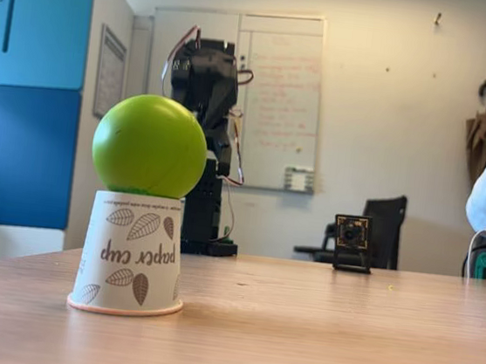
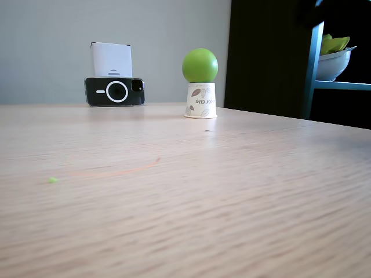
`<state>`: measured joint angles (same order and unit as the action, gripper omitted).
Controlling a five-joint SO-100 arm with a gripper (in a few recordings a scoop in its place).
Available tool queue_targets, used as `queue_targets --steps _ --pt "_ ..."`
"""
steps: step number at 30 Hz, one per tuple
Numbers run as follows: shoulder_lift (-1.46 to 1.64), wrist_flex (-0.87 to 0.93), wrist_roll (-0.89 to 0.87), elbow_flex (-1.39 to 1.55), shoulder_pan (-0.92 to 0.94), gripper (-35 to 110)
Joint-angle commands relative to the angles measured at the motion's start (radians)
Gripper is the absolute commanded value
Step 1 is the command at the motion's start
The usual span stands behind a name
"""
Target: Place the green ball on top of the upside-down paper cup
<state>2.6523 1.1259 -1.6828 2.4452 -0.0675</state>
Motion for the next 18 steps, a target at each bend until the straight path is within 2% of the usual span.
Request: queue_targets --steps 1,8,18 --pt "0.184 0.071 0.005 0.187 -0.005 0" --pt "0.471 0.164 0.005 0.534 -0.008 0" --pt "0.597 0.206 0.115 0.667 -0.005 0"
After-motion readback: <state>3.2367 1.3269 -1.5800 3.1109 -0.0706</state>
